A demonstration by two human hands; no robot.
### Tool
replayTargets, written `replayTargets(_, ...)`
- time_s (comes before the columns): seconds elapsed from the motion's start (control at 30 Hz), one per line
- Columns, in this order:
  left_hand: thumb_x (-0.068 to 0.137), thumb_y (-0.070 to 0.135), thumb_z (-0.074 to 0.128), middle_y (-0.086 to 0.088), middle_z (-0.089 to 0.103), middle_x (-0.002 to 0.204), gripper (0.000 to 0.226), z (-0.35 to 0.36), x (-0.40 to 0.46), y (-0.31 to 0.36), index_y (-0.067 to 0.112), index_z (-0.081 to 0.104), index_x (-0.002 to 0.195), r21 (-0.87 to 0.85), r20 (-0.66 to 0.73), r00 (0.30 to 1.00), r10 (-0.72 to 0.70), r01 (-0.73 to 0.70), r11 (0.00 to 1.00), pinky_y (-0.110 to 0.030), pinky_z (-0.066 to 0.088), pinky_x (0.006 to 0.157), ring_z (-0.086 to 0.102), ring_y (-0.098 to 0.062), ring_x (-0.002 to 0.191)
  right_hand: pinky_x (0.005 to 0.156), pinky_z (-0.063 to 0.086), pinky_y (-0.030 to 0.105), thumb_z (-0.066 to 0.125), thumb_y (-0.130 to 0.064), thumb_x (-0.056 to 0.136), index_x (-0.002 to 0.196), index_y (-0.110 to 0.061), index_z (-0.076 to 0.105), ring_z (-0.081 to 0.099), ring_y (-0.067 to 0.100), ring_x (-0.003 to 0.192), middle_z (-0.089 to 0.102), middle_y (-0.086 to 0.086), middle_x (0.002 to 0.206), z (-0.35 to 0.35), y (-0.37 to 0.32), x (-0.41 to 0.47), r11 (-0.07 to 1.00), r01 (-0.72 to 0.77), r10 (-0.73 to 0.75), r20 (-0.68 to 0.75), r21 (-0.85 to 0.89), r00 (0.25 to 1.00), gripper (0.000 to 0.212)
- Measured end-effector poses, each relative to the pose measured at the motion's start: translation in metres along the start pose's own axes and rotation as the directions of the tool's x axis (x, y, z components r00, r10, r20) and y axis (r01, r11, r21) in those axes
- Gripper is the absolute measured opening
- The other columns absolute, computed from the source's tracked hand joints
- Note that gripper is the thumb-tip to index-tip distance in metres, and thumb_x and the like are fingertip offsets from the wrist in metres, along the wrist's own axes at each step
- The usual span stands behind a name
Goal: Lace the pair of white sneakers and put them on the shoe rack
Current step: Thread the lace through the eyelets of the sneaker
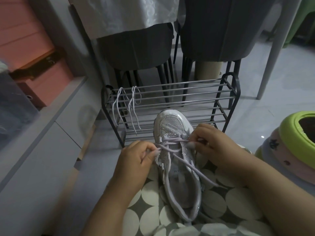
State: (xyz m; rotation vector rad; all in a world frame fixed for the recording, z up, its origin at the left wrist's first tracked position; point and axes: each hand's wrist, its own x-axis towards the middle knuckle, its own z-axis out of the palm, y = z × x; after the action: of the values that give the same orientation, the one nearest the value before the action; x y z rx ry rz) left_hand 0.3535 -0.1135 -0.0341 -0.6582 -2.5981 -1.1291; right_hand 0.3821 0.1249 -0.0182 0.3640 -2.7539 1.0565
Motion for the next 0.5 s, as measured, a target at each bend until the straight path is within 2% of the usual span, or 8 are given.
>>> replayTargets(0.07, 0.084, 0.034, 0.068, 0.023, 0.053, 0.069, 0.015, -0.001, 0.000, -0.002, 0.028, 0.061, 0.073, -0.225, -0.041, 0.992, -0.122, 0.110, 0.968, -0.010, 0.038, 0.061, 0.047, 0.000, 0.063, 0.066, 0.042, 0.016, 0.058, -0.026, 0.091, 0.076, -0.022, 0.056, 0.051, 0.002, 0.070, 0.054, -0.007, 0.079, -0.003, -0.002, -0.002, 0.930, -0.133, 0.167, -0.070, 0.344, 0.983, 0.015)
replayTargets(0.1, 0.080, 0.041, 0.071, 0.019, 0.055, 0.072, 0.018, -0.002, 0.001, -0.003, 0.026, 0.062, 0.073, -0.369, -0.045, 0.978, -0.203, 0.172, 0.913, -0.012, 0.040, 0.065, 0.049, 0.000, 0.065, 0.066, 0.044, 0.019, 0.055, -0.023, 0.091, 0.078, -0.016, 0.057, 0.054, 0.004, 0.069, 0.058, -0.004, 0.076, -0.007, -0.003, -0.002, 0.813, -0.165, 0.262, -0.097, 0.559, 0.960, 0.015)
replayTargets(0.2, 0.075, 0.036, 0.074, 0.003, 0.065, 0.086, 0.017, -0.006, 0.004, -0.003, 0.023, 0.064, 0.071, -0.839, 0.048, 0.946, -0.319, 0.212, 0.501, -0.028, 0.049, 0.074, 0.058, -0.012, 0.080, 0.077, 0.055, 0.033, 0.039, -0.014, 0.096, 0.084, -0.007, 0.056, 0.065, 0.019, 0.083, 0.067, 0.003, 0.080, -0.020, -0.002, -0.001, 0.368, -0.091, 0.397, -0.068, 0.926, 0.916, 0.022)
replayTargets(0.23, 0.081, 0.029, 0.069, -0.004, 0.066, 0.087, 0.015, -0.007, 0.005, 0.000, 0.020, 0.063, 0.070, -0.919, 0.081, 0.948, -0.308, 0.191, 0.345, -0.031, 0.053, 0.075, 0.061, -0.017, 0.083, 0.080, 0.056, 0.036, 0.035, -0.013, 0.097, 0.084, -0.007, 0.053, 0.066, 0.023, 0.082, 0.067, 0.006, 0.079, -0.023, -0.003, -0.001, 0.249, -0.058, 0.364, -0.037, 0.967, 0.931, 0.024)
replayTargets(0.3, 0.089, 0.016, 0.049, -0.011, 0.064, 0.076, 0.020, -0.007, 0.006, 0.007, 0.014, 0.058, 0.071, -0.973, 0.112, 0.939, -0.324, 0.170, 0.156, -0.038, 0.057, 0.078, 0.065, -0.024, 0.077, 0.073, 0.056, 0.037, 0.033, -0.016, 0.097, 0.078, -0.009, 0.046, 0.062, 0.024, 0.066, 0.059, 0.009, 0.068, -0.022, -0.005, 0.000, 0.093, -0.042, 0.275, 0.014, 0.995, 0.961, 0.024)
replayTargets(0.37, 0.090, 0.013, 0.041, -0.008, 0.053, 0.063, 0.018, -0.007, 0.006, 0.011, 0.011, 0.049, 0.074, -0.982, 0.115, 0.933, -0.341, 0.160, 0.105, -0.038, 0.058, 0.070, 0.056, -0.020, 0.057, 0.062, 0.054, 0.034, 0.037, -0.017, 0.096, 0.071, -0.010, 0.042, 0.046, 0.019, 0.049, 0.045, 0.005, 0.057, -0.017, -0.005, 0.001, 0.150, -0.026, 0.246, -0.012, 0.988, 0.969, 0.026)
replayTargets(0.43, 0.090, 0.013, 0.041, -0.003, 0.042, 0.057, 0.017, -0.008, 0.007, 0.011, 0.012, 0.042, 0.074, -0.975, 0.104, 0.927, -0.359, 0.166, 0.145, -0.030, 0.053, 0.056, 0.041, -0.014, 0.046, 0.052, 0.048, 0.030, 0.044, -0.019, 0.095, 0.069, -0.010, 0.041, 0.034, 0.014, 0.044, 0.037, 0.000, 0.052, -0.012, -0.005, 0.001, 0.340, -0.030, 0.261, -0.063, 0.940, 0.963, 0.028)
replayTargets(0.5, 0.092, 0.013, 0.042, -0.001, 0.037, 0.056, 0.019, -0.005, 0.007, 0.009, 0.012, 0.039, 0.073, -0.954, 0.089, 0.922, -0.377, 0.188, 0.234, -0.024, 0.042, 0.047, 0.031, -0.010, 0.042, 0.049, 0.044, 0.030, 0.049, -0.027, 0.092, 0.075, -0.009, 0.042, 0.037, 0.013, 0.045, 0.040, -0.005, 0.051, -0.009, -0.004, -0.002, 0.566, -0.073, 0.268, -0.099, 0.821, 0.958, 0.026)
